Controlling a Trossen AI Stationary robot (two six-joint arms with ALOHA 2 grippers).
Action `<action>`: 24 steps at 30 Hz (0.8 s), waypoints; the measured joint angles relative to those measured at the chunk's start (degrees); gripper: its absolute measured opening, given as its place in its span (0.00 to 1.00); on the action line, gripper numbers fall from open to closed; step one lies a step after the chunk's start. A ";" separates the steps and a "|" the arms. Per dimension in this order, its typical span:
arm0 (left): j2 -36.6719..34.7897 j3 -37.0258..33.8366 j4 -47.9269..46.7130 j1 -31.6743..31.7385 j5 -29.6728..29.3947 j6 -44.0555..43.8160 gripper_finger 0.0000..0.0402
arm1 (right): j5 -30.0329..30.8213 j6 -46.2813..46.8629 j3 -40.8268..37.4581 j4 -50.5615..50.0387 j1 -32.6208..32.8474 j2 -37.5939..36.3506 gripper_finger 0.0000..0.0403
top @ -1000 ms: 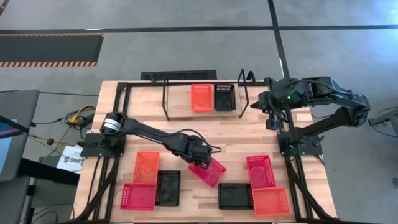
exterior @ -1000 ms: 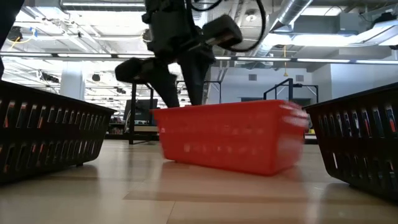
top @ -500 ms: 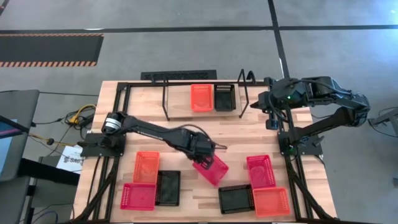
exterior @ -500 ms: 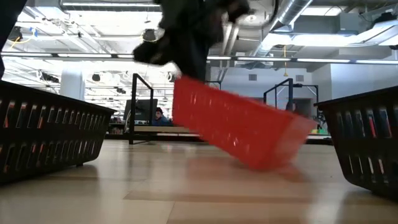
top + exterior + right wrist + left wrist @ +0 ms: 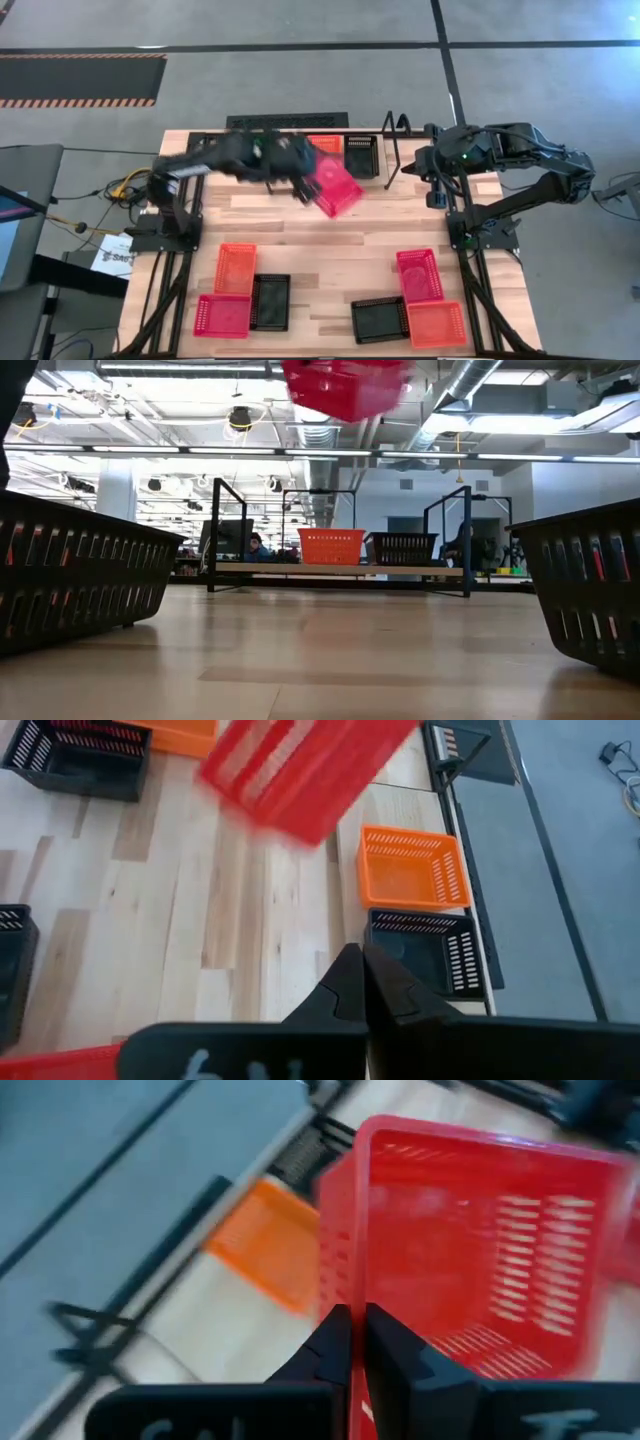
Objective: Stack baskets on shelf by color
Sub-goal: Put the center red bin on the shelf
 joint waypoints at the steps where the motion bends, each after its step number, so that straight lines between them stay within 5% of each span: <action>1: -0.84 0.00 -0.30 1.80 -0.05 0.98 0.00 | 0.05 0.58 0.01 0.19 -0.03 0.02 0.00; 4: -1.88 0.48 -1.03 7.66 3.05 6.20 0.00 | 0.13 2.16 0.01 0.91 -0.44 0.06 0.01; 13: 0.10 0.66 -3.81 21.75 30.48 35.38 0.00 | 0.11 4.46 0.01 4.26 -2.34 0.17 0.00; 24: 5.38 0.15 -5.79 32.29 33.73 48.85 0.00 | 0.11 7.59 0.01 4.56 -4.59 1.27 0.01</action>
